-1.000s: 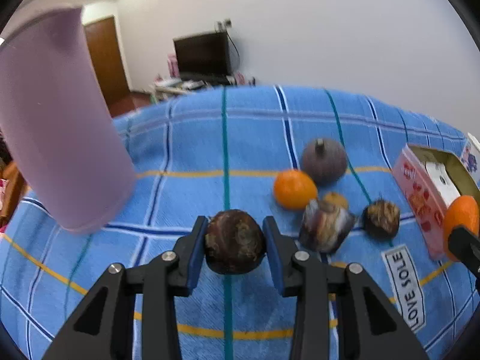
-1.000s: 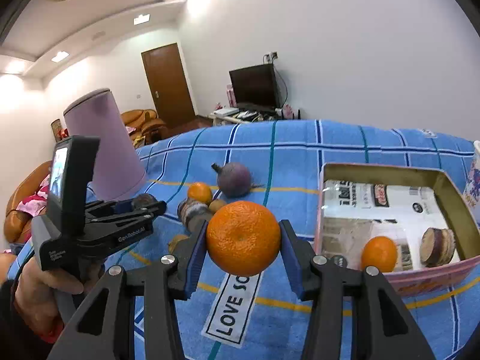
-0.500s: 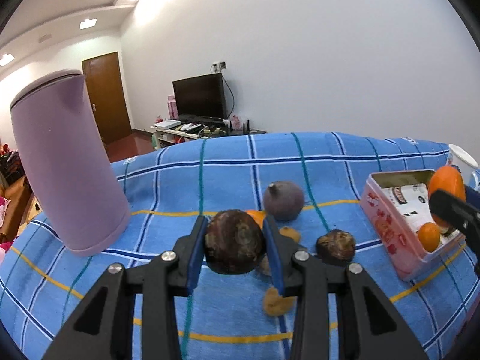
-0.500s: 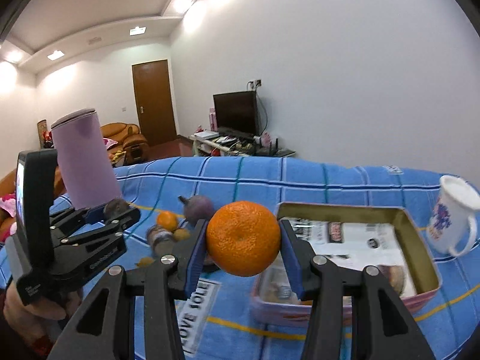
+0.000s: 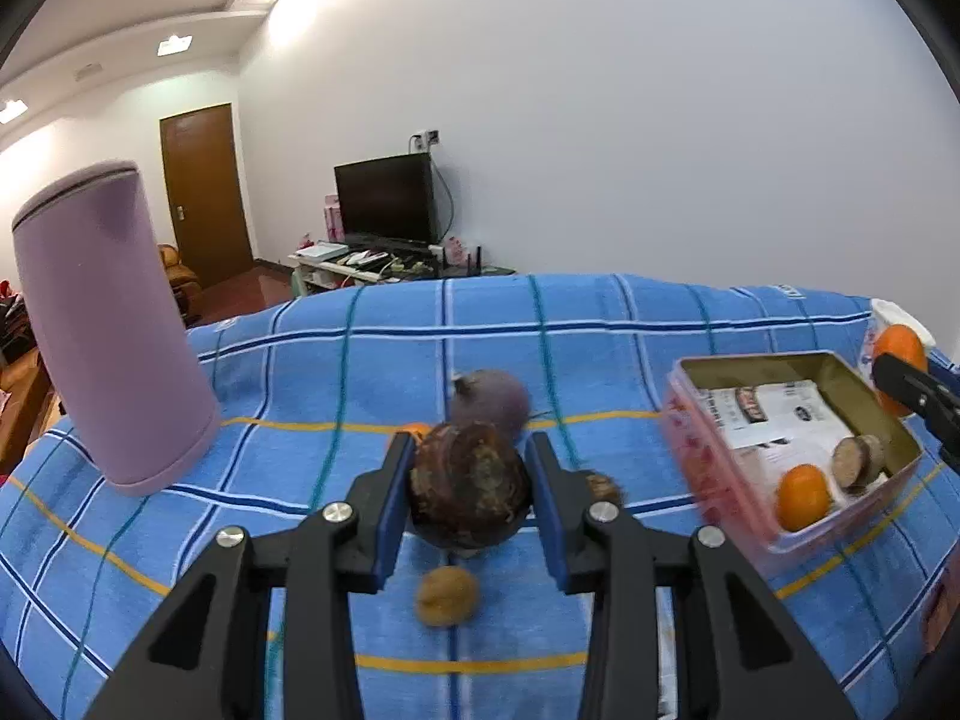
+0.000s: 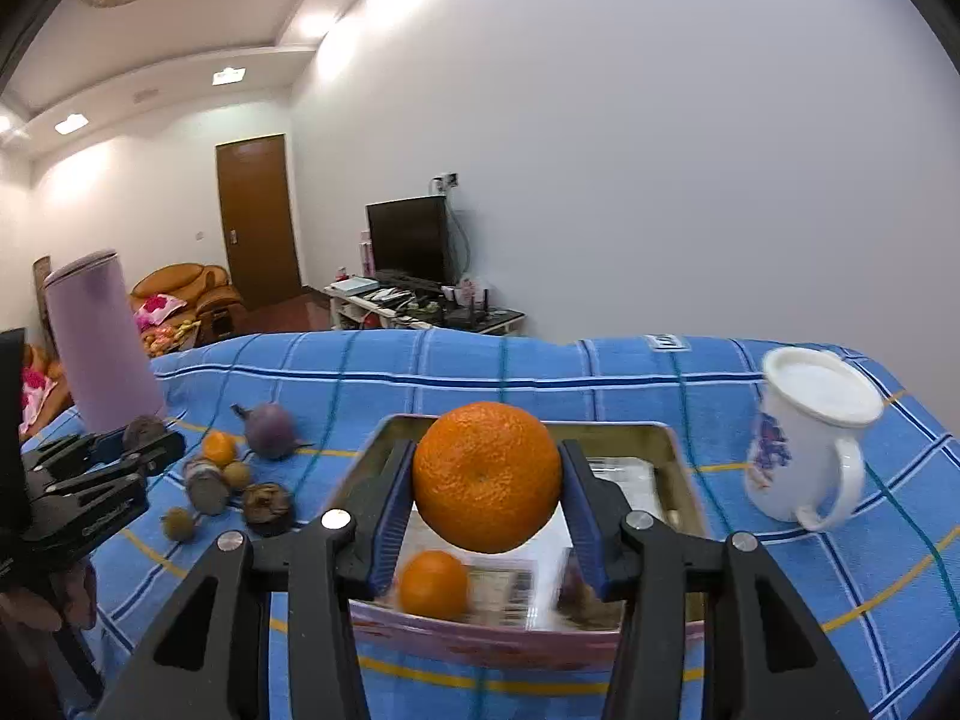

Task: Organize fruits
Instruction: 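Carry the orange and brown fruit over the pink tin and lower them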

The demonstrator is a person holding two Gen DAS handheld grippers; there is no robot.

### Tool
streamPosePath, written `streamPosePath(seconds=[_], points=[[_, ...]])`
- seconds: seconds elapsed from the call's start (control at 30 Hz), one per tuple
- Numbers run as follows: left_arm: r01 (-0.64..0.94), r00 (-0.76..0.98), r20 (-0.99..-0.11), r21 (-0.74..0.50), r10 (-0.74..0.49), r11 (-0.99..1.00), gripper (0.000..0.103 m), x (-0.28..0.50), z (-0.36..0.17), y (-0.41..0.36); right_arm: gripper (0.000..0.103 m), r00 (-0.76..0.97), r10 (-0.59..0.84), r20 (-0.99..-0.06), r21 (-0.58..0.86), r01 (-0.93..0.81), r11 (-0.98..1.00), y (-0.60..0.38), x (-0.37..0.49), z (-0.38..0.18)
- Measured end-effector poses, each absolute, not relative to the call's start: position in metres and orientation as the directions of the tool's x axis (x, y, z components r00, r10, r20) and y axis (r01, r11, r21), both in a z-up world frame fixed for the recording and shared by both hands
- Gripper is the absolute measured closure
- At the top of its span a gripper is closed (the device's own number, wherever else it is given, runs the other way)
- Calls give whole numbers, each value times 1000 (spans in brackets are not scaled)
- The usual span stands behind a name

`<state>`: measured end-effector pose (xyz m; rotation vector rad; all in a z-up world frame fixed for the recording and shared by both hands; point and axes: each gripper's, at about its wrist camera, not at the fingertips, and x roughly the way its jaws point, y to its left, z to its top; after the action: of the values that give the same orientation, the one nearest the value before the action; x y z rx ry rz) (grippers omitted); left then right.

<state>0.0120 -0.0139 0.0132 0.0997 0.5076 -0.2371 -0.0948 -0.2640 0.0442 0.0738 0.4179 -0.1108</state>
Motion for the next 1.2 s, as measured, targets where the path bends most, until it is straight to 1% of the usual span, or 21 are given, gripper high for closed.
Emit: streamPosePath(seconds=[0.23,0.33,0.57,0.67,0.77,0.9,1.03,1.2], points=[[316,850,-452,24,-272,948,63,-3,29,-51,54,911,-145,-385,60,181,982,-303,-104,51],[347,840,-453,24,-299,938,63,-3,33,-70,54,909,-175,-379,49,209,977,-317,-106,52],[393,811,-480,24,-335,919,63,4,29,-117,54,886,-241,-396,38,278,960,-343,-99,49],[415,797,-490,18,-354,910,63,8,27,-138,54,879,-236,-414,47,280,959,-346,-93,45],[428,790,-497,27,-359,903,63,11,23,-157,54,870,-240,-431,23,277,961,-343,-86,41],[432,773,-529,32,-352,901,63,20,14,-179,54,855,-231,-464,23,272,962,-340,-78,37],[432,757,-555,29,-345,902,63,26,5,-188,54,834,-224,-505,23,272,962,-341,-70,29],[426,759,-558,36,-336,904,63,28,4,-191,54,820,-217,-530,15,264,964,-339,-65,23]])
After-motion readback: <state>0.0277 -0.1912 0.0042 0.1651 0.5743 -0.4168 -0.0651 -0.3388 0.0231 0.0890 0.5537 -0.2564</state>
